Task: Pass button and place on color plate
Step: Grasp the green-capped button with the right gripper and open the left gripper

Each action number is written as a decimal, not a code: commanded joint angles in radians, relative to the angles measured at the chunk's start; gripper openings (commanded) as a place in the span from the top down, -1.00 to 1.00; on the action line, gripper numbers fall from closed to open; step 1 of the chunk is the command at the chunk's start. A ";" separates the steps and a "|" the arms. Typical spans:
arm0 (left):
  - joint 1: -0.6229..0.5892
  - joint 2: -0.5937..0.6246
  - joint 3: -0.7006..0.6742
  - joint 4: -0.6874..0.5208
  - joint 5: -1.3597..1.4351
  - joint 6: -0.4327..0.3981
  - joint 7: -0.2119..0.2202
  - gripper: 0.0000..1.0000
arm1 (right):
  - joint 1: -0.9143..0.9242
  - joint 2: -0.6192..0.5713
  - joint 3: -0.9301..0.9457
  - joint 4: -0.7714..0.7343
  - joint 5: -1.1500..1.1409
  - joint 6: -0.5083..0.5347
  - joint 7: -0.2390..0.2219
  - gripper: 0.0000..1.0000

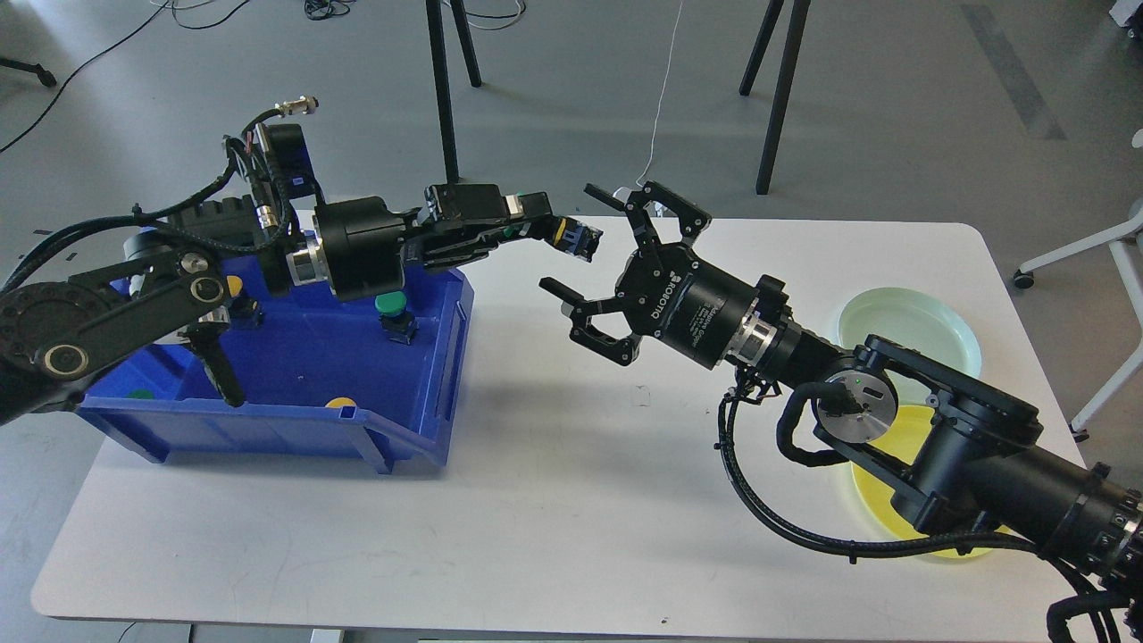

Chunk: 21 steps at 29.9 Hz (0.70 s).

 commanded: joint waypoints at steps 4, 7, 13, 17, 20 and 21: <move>0.000 -0.001 0.000 0.000 0.000 0.000 0.000 0.73 | -0.002 0.000 0.007 0.002 -0.001 -0.024 0.002 0.98; -0.001 -0.001 0.000 0.000 0.000 0.000 0.000 0.73 | -0.002 0.000 0.007 0.002 0.000 -0.036 0.002 0.99; 0.000 -0.001 0.000 0.000 0.000 0.000 0.000 0.70 | -0.002 0.000 0.008 0.002 0.000 -0.047 0.003 0.99; 0.000 -0.001 -0.003 0.000 -0.001 0.000 0.000 0.50 | -0.003 0.000 0.008 0.002 0.000 -0.056 0.003 0.99; 0.000 -0.002 -0.005 0.000 -0.009 0.000 0.000 -0.31 | -0.006 0.000 0.018 0.002 0.000 -0.069 0.005 0.99; 0.000 -0.002 -0.006 0.000 -0.014 0.001 0.000 -0.51 | -0.014 0.000 0.025 0.003 0.000 -0.073 0.006 0.99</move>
